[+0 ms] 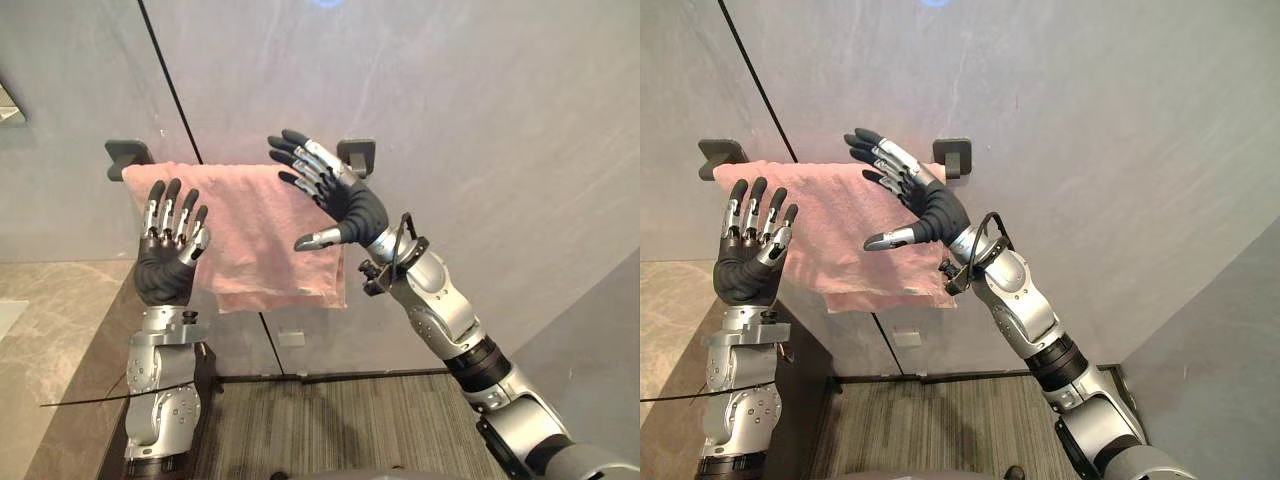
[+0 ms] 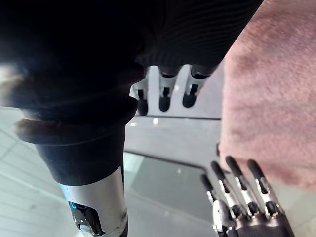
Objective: Organize washtable
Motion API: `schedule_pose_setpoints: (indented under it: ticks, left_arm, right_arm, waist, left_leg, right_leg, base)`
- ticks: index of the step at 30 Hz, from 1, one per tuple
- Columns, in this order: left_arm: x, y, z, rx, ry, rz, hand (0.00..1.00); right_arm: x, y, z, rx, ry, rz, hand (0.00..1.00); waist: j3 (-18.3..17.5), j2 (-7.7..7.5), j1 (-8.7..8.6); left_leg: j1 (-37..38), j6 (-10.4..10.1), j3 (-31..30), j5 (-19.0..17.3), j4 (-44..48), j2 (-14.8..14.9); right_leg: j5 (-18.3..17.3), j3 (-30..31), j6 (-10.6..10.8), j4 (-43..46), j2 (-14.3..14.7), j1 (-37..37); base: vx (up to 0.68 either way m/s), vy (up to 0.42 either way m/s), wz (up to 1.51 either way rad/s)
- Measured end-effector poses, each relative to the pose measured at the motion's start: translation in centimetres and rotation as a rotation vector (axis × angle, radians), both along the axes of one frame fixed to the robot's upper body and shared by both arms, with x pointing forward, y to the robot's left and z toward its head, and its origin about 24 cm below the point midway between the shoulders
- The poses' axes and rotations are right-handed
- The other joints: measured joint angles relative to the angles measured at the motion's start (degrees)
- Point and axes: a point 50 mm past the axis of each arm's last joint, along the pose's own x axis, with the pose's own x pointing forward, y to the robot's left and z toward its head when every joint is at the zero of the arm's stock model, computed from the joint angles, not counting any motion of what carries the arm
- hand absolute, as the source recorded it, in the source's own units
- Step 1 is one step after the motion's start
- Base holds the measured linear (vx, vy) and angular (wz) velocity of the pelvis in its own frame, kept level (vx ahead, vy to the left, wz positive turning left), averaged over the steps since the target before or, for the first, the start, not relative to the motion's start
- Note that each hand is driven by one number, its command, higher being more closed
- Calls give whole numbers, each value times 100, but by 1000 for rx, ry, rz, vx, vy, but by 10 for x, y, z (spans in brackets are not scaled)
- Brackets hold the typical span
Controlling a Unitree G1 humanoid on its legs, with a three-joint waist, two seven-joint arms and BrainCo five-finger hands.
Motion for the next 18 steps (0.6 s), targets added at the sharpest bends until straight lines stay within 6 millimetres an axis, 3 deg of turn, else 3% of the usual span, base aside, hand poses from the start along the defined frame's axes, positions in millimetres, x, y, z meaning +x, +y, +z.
schedule_pose_setpoints:
  ticks: [1,7,12,18]
  left_arm:
    - [0,0,-3,-17,4,-8,0]
    - [4,-1,-24,-121,71,-41,0]
    - [8,-1,-39,-149,133,-61,0]
    - [33,-2,-60,-178,231,-67,0]
  right_arm:
    - [0,1,0,2,0,9,0]
    - [2,15,-16,-33,68,42,0]
    - [1,33,-13,-49,59,86,0]
    - [16,43,-28,-103,137,47,0]
  waist:
    - [15,-4,64]
    - [61,-26,73]
    - [197,-95,81]
    - [354,-115,86]
  left_leg:
    - [-38,0,1,0,0,5]
    - [-114,-8,-62,6,2,13]
    - [-256,-6,-123,8,3,15]
    - [-617,12,-214,72,3,13]
  right_leg:
    - [1,2,2,0,5,-43]
    - [18,-104,-26,3,39,-63]
    - [21,-166,-30,4,42,-169]
    - [59,-267,-80,4,39,-466]
  base:
    - [40,-10,-2]
    - [72,-7,7]
    - [38,-5,6]
    - [11,0,8]
